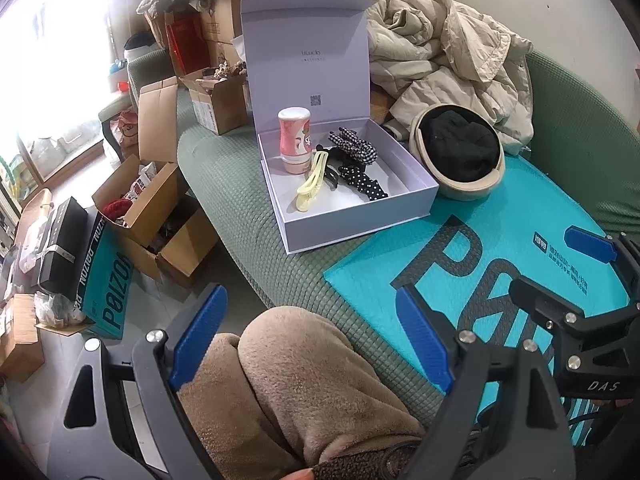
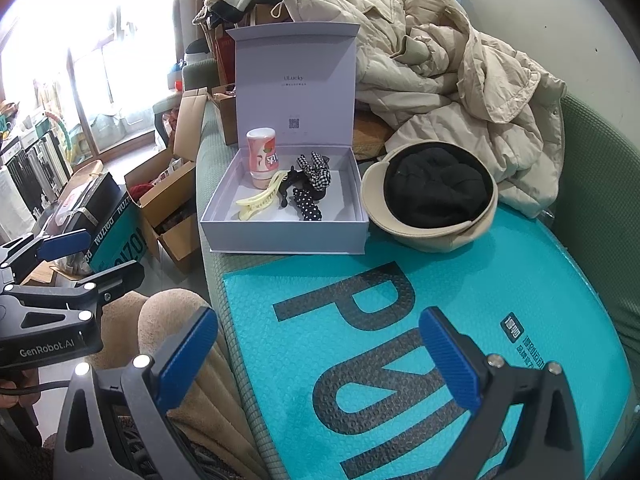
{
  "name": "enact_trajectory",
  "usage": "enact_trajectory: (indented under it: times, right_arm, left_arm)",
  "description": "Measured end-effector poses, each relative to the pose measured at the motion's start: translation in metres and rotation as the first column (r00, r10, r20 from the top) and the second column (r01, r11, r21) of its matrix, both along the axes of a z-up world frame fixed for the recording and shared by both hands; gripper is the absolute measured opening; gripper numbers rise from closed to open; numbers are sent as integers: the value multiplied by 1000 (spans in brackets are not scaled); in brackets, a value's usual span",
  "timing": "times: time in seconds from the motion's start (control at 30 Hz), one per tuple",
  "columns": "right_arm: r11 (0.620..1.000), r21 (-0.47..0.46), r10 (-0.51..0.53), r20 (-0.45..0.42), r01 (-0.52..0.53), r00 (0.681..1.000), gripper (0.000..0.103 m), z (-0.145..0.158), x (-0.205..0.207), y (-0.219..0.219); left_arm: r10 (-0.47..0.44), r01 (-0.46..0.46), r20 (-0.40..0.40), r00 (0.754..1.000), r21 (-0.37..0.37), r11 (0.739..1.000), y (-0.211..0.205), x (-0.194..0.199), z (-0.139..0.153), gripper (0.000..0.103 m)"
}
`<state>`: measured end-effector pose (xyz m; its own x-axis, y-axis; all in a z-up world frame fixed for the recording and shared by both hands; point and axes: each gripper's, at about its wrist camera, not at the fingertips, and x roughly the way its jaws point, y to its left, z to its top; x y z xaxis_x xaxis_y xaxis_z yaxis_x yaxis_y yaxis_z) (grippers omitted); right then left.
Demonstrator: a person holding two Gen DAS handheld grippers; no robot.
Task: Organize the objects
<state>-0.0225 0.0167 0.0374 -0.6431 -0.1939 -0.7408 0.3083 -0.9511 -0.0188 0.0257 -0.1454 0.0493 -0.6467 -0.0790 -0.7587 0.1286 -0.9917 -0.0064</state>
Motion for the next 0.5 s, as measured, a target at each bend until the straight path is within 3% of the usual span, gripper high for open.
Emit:
enact_trajectory:
  times: [0.5]
  right_arm:
    - [1000, 0, 4, 6, -4, 1000, 102, -1, 0, -1]
  left_arm:
    - [11, -11, 8, 1000, 7, 1000, -4, 0, -4, 86]
